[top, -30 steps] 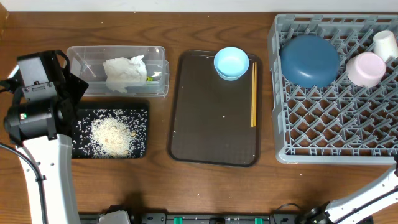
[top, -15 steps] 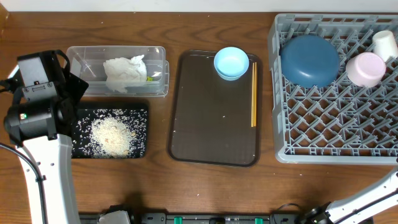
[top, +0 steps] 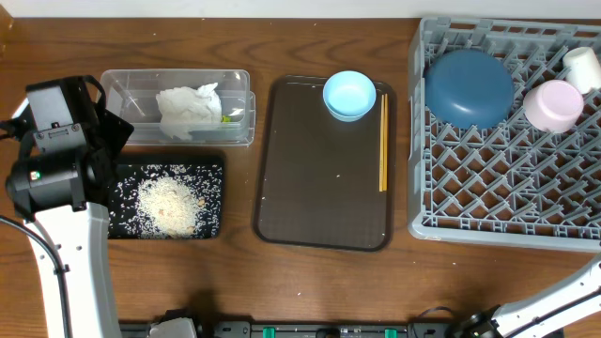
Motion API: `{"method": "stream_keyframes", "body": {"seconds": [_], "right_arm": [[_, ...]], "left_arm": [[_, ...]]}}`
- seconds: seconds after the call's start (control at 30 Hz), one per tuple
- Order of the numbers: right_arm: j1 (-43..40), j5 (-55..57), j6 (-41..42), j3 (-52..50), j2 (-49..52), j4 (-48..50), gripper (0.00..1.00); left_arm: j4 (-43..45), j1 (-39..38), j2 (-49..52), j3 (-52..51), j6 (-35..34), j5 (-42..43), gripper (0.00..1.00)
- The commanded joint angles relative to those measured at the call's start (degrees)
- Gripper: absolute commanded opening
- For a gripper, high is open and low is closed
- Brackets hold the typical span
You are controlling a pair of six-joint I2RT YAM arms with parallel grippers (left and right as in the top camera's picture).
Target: Sort waste into correct bins and load items into the dishwasher rack
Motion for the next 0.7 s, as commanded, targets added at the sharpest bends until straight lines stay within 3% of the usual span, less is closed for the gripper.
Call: {"method": "stream_keyframes", "body": {"seconds": [0.0, 0.07, 0.17, 0.37, 0.47, 0.57, 0.67], "right_arm": [[-0.3, 0.6, 3.4, -1.1, -3.0, 0.0, 0.3], [-0.3, 0.6, 6.3, -1.1, -4.8, 1.5, 0.4], [-0.1, -1.2, 10.8, -1.1, -7.7, 4.3, 0.47], [1.4, -19.7, 19.6, -1.1, -12.6, 12.9, 0.42], [3.6, -24.2, 27.5, -1.1, -13.8, 18.4, 0.29], [7.8, -23.9, 30.2, -1.1, -13.9, 21.5, 0.01], [14.1, -16.7, 30.1, -1.1, -13.7, 21.7, 0.02]], "left_arm": [[-0.1, 0.3, 0.2, -0.2, -0.7, -1.2, 0.9], [-0.2, 0.3, 0.2, -0.2, -0.7, -1.2, 0.9], [-0.2, 0.3, 0.2, -0.2, -0.7, -1.2, 0.9], [-0.1, 0.3, 0.2, -0.2, -0.7, -1.2, 0.9], [-0.1, 0.3, 0.2, -0.2, -0.7, -1.2, 0.9], [-0.2, 0.3, 0.2, -0.2, -0.7, -1.2, 0.9], [-0.1, 0.3, 0.2, -0.2, -0.7, -1.2, 0.9]]}}
